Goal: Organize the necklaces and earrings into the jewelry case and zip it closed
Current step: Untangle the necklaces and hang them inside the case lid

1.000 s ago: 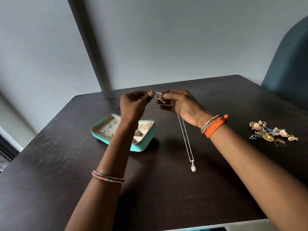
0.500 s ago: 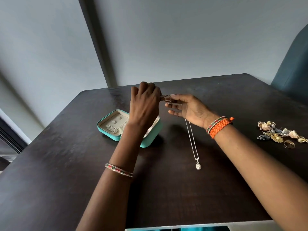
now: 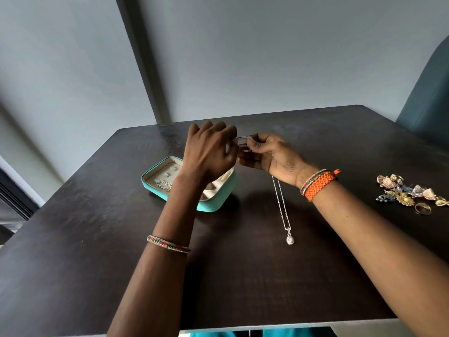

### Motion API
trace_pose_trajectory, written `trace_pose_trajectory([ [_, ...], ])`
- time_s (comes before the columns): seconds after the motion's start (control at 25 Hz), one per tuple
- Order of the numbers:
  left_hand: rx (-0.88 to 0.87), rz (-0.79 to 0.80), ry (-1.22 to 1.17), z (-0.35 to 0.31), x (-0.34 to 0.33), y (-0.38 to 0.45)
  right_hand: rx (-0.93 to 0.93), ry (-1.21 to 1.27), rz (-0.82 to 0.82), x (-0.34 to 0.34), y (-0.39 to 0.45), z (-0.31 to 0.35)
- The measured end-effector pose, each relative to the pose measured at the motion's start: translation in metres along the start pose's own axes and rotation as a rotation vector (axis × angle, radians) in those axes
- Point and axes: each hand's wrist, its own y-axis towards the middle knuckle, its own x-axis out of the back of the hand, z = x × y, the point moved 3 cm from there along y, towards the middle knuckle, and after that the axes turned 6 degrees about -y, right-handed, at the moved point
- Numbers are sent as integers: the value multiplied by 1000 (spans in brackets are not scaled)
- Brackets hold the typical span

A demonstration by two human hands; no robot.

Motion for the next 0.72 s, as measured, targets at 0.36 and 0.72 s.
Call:
trace_pose_trajectory([
  [0.36, 231, -87, -575, 3, -7, 0, 88, -226, -312, 1, 0, -2],
  [0.72, 848, 267, -1507, -20, -18, -3, 259, -657, -615, 0, -4, 8],
])
